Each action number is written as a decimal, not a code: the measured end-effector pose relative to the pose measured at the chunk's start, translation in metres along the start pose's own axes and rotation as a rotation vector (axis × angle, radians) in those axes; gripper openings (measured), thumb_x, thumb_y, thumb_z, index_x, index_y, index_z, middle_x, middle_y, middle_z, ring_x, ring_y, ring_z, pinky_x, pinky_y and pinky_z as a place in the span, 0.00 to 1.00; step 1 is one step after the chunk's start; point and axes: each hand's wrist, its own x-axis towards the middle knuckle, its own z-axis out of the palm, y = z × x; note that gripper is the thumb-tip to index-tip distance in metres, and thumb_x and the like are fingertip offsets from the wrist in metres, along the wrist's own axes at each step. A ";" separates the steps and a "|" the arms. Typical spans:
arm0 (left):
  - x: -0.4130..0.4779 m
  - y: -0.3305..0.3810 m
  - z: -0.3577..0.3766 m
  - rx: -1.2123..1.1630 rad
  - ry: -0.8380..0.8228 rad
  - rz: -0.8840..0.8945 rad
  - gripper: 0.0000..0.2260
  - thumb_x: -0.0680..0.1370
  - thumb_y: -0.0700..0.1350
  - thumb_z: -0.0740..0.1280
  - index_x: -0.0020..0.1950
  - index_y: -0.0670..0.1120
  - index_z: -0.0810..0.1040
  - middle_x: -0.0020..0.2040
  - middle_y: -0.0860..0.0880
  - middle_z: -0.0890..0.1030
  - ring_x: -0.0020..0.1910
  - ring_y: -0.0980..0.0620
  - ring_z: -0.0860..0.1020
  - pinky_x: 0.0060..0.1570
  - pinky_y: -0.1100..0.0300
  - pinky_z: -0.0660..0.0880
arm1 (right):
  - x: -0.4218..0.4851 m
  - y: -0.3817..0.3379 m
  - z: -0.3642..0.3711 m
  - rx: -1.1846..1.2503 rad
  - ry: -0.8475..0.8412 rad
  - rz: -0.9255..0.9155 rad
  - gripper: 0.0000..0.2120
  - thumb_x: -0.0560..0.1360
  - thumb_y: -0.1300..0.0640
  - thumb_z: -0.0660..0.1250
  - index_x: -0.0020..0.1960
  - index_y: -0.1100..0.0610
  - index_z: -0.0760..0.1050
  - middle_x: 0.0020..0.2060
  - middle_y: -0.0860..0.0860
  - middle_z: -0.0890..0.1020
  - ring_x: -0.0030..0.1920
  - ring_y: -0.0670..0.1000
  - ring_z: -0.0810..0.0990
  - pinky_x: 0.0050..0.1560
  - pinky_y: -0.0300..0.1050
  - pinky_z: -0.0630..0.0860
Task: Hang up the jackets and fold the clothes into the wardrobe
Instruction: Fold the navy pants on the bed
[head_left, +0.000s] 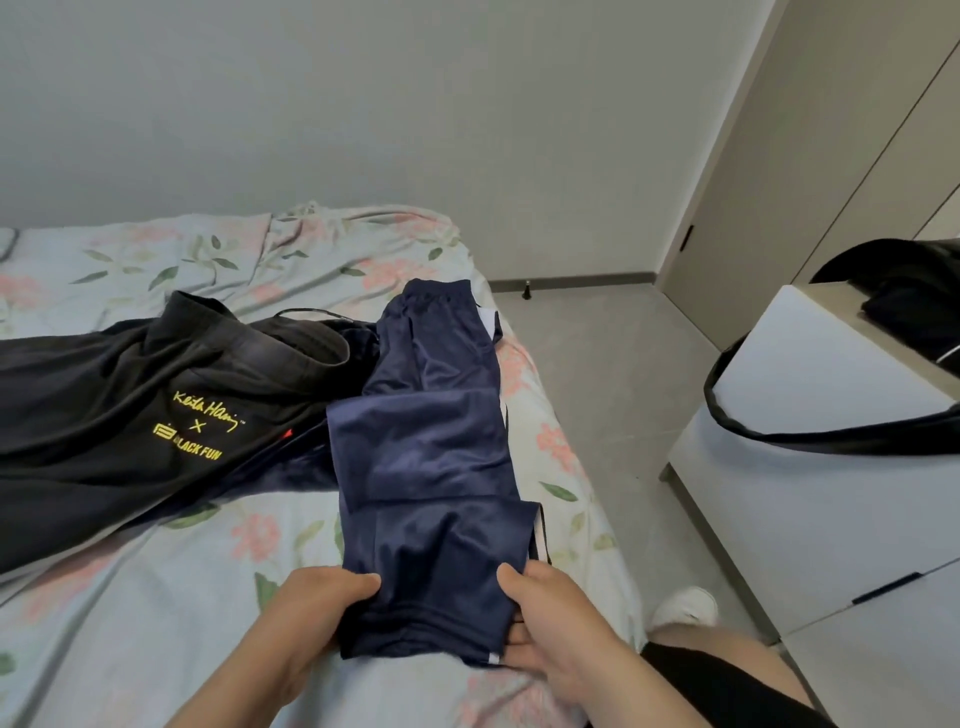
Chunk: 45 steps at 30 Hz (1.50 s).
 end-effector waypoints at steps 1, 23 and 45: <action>-0.004 -0.002 0.002 0.005 -0.012 0.014 0.10 0.73 0.40 0.71 0.33 0.43 0.75 0.31 0.42 0.75 0.33 0.48 0.73 0.38 0.55 0.69 | -0.002 0.000 0.000 0.026 -0.042 0.012 0.09 0.81 0.53 0.62 0.57 0.56 0.78 0.48 0.52 0.87 0.49 0.58 0.86 0.52 0.60 0.82; -0.147 0.129 -0.037 -0.223 -0.132 0.841 0.17 0.75 0.26 0.64 0.47 0.47 0.84 0.45 0.44 0.86 0.43 0.48 0.85 0.34 0.62 0.79 | -0.175 -0.125 -0.014 -0.018 -0.077 -0.875 0.11 0.76 0.70 0.68 0.52 0.56 0.80 0.43 0.52 0.85 0.45 0.49 0.83 0.50 0.46 0.80; -0.365 0.253 -0.067 -0.253 -0.083 1.487 0.09 0.79 0.38 0.67 0.46 0.48 0.86 0.45 0.44 0.86 0.42 0.46 0.85 0.37 0.61 0.80 | -0.393 -0.213 0.008 -0.050 0.019 -1.476 0.10 0.80 0.59 0.65 0.49 0.49 0.85 0.47 0.52 0.87 0.47 0.51 0.86 0.42 0.40 0.81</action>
